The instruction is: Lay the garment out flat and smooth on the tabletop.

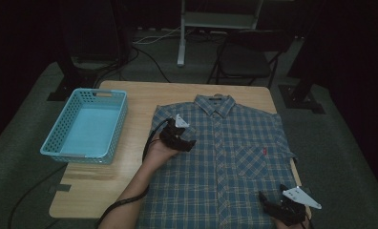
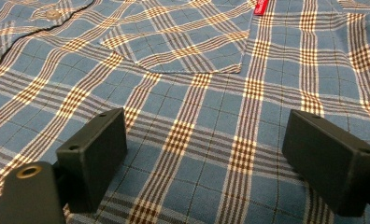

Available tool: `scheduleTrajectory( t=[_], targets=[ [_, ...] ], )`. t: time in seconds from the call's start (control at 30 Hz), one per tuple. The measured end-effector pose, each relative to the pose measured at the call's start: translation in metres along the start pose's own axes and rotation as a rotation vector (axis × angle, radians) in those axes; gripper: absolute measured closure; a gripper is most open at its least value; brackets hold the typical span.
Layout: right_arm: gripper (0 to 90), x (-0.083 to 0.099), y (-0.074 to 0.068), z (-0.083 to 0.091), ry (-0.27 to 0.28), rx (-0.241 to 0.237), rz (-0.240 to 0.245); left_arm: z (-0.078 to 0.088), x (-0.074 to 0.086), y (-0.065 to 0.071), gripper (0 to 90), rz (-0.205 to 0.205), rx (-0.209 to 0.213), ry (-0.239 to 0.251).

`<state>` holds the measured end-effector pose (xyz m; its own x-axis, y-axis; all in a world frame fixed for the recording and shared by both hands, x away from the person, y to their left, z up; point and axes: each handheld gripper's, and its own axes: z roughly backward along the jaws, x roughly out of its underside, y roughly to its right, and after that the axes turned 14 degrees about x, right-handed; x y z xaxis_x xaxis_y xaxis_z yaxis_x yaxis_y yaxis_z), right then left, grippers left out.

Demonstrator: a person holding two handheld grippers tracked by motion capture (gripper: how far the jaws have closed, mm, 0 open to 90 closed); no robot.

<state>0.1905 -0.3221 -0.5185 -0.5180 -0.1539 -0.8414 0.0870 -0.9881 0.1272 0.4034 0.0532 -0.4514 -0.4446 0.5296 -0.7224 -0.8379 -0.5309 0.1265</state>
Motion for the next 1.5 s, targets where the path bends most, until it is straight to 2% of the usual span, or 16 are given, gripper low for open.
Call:
scheduleTrajectory(
  t=[0.07, 0.17, 0.3, 0.37, 0.4, 0.47, 0.6, 0.73, 0.8, 0.87, 1.07, 1.2, 1.27, 1.3, 1.4, 1.5],
  targets=[
    [13.4, 0.000, 0.000, 0.000, 0.000, -0.001, 0.001, -0.005, 0.000, -0.006, 32.2, 0.016, -0.008, -0.013],
    [13.4, 0.000, 0.000, 0.000, -0.001, -0.003, 0.001, -0.012, 0.002, -0.013, 33.3, 0.036, -0.013, -0.040],
    [13.4, 0.000, 0.001, 0.000, -0.001, -0.004, 0.002, -0.021, 0.008, -0.018, 35.3, 0.046, -0.016, -0.079],
    [13.4, 0.000, 0.001, 0.000, -0.001, -0.005, 0.001, -0.025, 0.012, -0.021, 39.4, 0.046, -0.025, -0.096],
    [13.5, 0.000, 0.001, 0.000, 0.000, -0.005, 0.002, -0.025, 0.014, -0.023, 39.9, 0.056, -0.019, -0.074],
    [13.4, 0.000, 0.001, 0.000, -0.001, -0.006, 0.001, -0.023, 0.017, -0.025, 48.3, 0.067, -0.029, -0.052],
    [13.4, 0.000, 0.001, 0.000, -0.001, -0.006, 0.001, -0.021, 0.017, -0.029, 60.7, 0.081, -0.042, -0.040],
    [13.4, 0.000, 0.001, 0.000, -0.002, -0.006, 0.002, -0.020, 0.016, -0.030, 73.2, 0.078, -0.057, -0.045],
    [13.4, 0.000, 0.001, 0.000, -0.001, -0.006, 0.003, -0.017, 0.016, -0.032, 82.5, 0.105, -0.033, -0.020],
    [13.4, 0.000, 0.001, 0.000, -0.002, -0.007, 0.003, -0.013, 0.017, -0.034, 85.1, 0.111, -0.038, -0.004],
    [13.4, 0.000, 0.001, 0.000, -0.002, -0.007, 0.003, 0.012, 0.014, -0.037, 86.1, 0.122, -0.066, 0.061],
    [13.4, 0.000, 0.001, 0.000, -0.002, -0.007, 0.004, 0.036, 0.012, -0.043, 86.1, 0.131, -0.116, 0.091],
    [13.4, 0.000, 0.001, 0.000, -0.002, -0.007, 0.004, 0.049, 0.013, -0.048, 86.0, 0.145, -0.128, 0.114],
    [13.4, 0.000, 0.001, 0.000, -0.003, -0.007, 0.003, 0.057, 0.014, -0.050, 85.9, 0.138, -0.134, 0.131],
    [13.4, 0.000, 0.002, 0.000, -0.002, -0.007, 0.004, 0.083, 0.018, -0.058, 85.8, 0.164, -0.163, 0.178],
    [13.4, 0.000, 0.001, 0.000, -0.002, -0.006, 0.003, 0.109, 0.024, -0.064, 85.8, 0.191, -0.215, 0.209]
  ],
)
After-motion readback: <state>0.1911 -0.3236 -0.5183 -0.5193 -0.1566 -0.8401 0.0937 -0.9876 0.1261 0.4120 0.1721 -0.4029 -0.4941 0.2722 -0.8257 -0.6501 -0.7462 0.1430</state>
